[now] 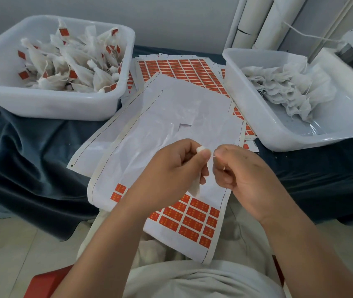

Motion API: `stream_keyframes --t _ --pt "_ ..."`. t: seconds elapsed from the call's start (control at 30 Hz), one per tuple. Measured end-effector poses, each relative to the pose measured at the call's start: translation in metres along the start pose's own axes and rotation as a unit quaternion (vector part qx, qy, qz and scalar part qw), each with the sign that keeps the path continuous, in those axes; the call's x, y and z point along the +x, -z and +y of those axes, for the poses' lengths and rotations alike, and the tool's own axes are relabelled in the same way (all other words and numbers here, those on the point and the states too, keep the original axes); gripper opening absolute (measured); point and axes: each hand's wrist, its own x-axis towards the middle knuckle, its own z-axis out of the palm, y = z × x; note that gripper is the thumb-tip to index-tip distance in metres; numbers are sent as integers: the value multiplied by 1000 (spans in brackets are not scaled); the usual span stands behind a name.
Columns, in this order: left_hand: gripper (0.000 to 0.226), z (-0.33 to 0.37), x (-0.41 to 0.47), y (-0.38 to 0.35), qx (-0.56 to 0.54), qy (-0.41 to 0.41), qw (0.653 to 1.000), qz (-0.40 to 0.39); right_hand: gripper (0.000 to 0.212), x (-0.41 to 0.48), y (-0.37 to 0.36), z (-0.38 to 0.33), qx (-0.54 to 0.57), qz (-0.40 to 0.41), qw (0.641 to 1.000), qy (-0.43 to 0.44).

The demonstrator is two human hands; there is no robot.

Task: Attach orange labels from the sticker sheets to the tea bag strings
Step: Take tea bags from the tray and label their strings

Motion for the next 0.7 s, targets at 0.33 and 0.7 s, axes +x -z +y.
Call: stream_keyframes --t 0.33,0.7 --pt "4 -23 8 17 184 15 981 65 44 15 19 16 265 -25 962 64" --pt "89 -81 20 16 463 -31 883 -63 63 35 83 48 -514 -206 815 -172"
